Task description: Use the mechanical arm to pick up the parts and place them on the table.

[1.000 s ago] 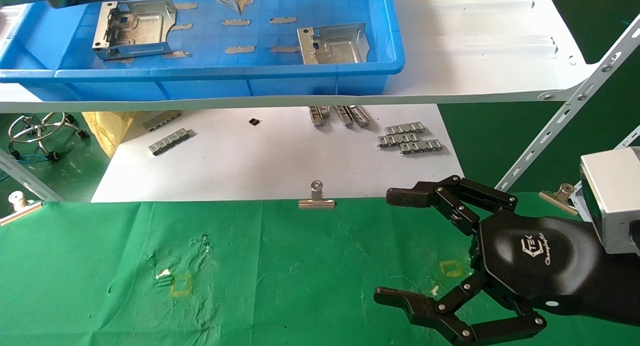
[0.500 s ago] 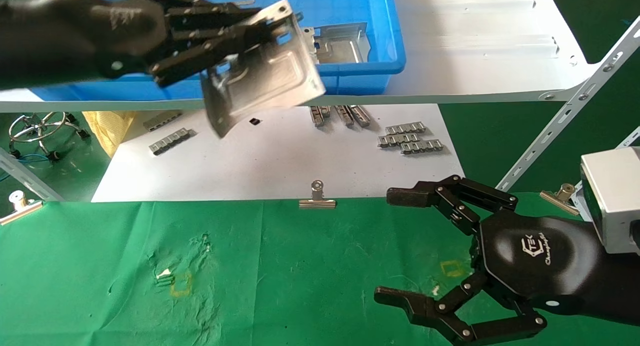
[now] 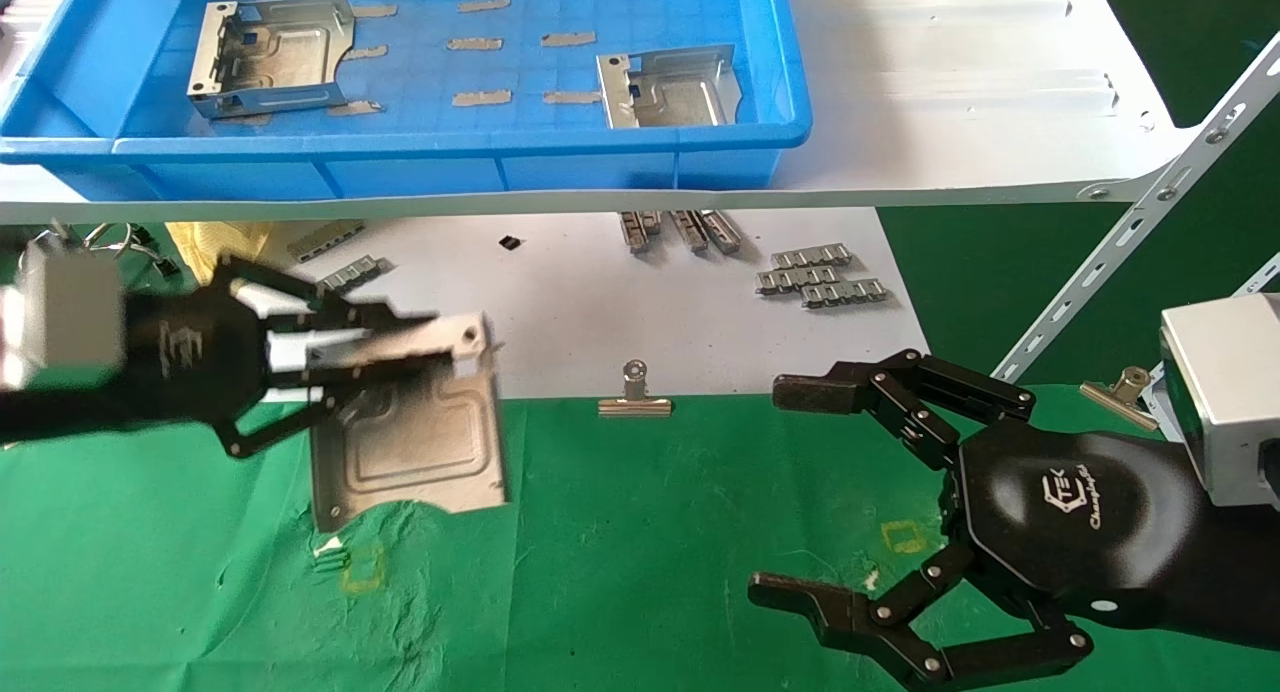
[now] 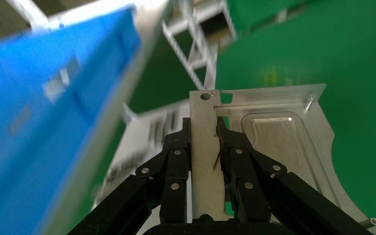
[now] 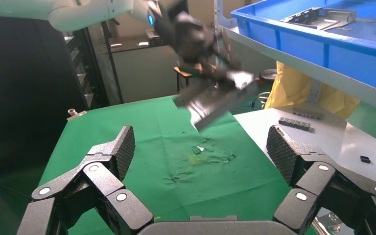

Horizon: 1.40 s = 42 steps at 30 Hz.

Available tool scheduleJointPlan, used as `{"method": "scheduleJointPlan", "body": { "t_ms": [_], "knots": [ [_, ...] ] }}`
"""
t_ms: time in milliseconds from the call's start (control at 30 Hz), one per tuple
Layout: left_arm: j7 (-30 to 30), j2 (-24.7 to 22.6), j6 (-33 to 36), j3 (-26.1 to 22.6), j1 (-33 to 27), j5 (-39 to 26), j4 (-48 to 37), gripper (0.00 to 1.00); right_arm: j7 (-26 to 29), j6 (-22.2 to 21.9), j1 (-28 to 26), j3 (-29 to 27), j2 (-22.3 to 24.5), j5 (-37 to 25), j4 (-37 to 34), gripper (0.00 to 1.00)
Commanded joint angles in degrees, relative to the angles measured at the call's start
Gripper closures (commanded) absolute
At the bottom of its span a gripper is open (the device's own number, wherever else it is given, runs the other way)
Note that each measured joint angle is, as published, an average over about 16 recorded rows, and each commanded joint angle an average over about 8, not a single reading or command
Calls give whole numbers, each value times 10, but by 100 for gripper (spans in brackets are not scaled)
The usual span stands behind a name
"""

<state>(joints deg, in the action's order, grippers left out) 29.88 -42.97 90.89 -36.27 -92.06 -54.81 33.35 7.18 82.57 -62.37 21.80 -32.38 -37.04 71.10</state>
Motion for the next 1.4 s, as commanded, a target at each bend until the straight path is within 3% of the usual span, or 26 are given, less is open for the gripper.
{"method": "scheduleJointPlan", "body": {
  "t_ms": [33,267,433,467,700,767,1100,1233,1400],
  "knots": [
    [35,9,-4,-16,11,-6,-8,100,0,0,0,0,0,0,0,0],
    [150,-11,-6,-68,10,-78,-73,100,0,0,0,0,0,0,0,0],
    [195,-23,-5,-97,4,-109,-113,100,0,0,0,0,0,0,0,0],
    [201,-25,-6,-102,2,-113,-121,96,0,0,0,0,0,0,0,0],
    [237,-41,-15,-120,-10,-132,-184,11,0,0,0,0,0,0,0,0],
    [245,-47,-18,-121,-13,-132,-201,0,0,0,0,0,0,0,0,0],
    [257,-60,-9,-106,-23,-106,-266,0,0,0,0,0,0,0,0,0],
    [207,-52,6,-89,-6,-68,-276,0,0,0,0,0,0,0,0,0],
    [104,-35,12,-58,55,9,-260,0,0,0,0,0,0,0,0,0]
  ]
}}
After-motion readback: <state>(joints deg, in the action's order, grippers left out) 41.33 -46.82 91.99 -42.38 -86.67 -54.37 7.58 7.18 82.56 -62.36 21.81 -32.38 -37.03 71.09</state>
